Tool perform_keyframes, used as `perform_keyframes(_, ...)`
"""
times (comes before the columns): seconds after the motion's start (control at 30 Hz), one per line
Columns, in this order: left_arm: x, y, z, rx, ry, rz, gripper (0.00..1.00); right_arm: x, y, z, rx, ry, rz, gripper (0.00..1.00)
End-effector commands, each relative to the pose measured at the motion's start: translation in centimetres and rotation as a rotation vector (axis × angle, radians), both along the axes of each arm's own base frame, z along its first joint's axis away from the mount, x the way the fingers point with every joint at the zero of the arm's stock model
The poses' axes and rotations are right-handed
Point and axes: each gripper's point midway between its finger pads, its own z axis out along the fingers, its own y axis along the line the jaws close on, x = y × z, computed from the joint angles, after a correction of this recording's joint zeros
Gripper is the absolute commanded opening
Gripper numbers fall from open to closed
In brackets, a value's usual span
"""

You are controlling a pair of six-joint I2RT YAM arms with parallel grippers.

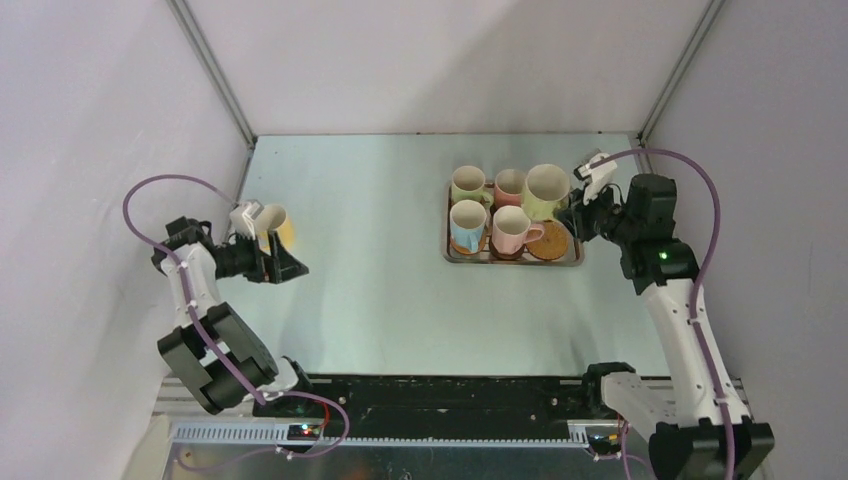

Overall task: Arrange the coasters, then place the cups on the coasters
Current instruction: Pick up the cup at the center of the board, then place the cup on the coaster.

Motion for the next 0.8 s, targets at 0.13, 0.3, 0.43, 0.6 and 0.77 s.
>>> perform_keyframes(0.13, 0.4, 0.7, 0.1, 0.073, -0.095, 0.073, 1.00, 7.8, -7.4, -0.4, 0.041, -0.079, -0.361, 0.00)
perform_keyframes(0.3, 0.5, 0.8, 0.0, 0.084, -0.101, 0.085, 1.00, 11.4, -9.3, -0.4, 0.105, -0.116, -0.438, 0.00)
perform_keyframes(0.43, 0.5, 0.8, -0.3, 0.075, -0.087, 0.085, 1.00, 14.7, -9.3, -2.6, 0.129, -0.095, -0.445, 0.00)
perform_keyframes(0.6, 0.6, 0.8, -0.5, 0.067, -0.081, 0.083, 1.00, 18.5, -9.1, -6.1, 0.143, -0.016, -0.469, 0.00)
perform_keyframes(0.77, 0.6, 0.8, -0.7, 0.062, -0.073, 0.081, 1.00, 20.9, -8.2, -9.0, 0.084, 0.023, -0.477, 0.00)
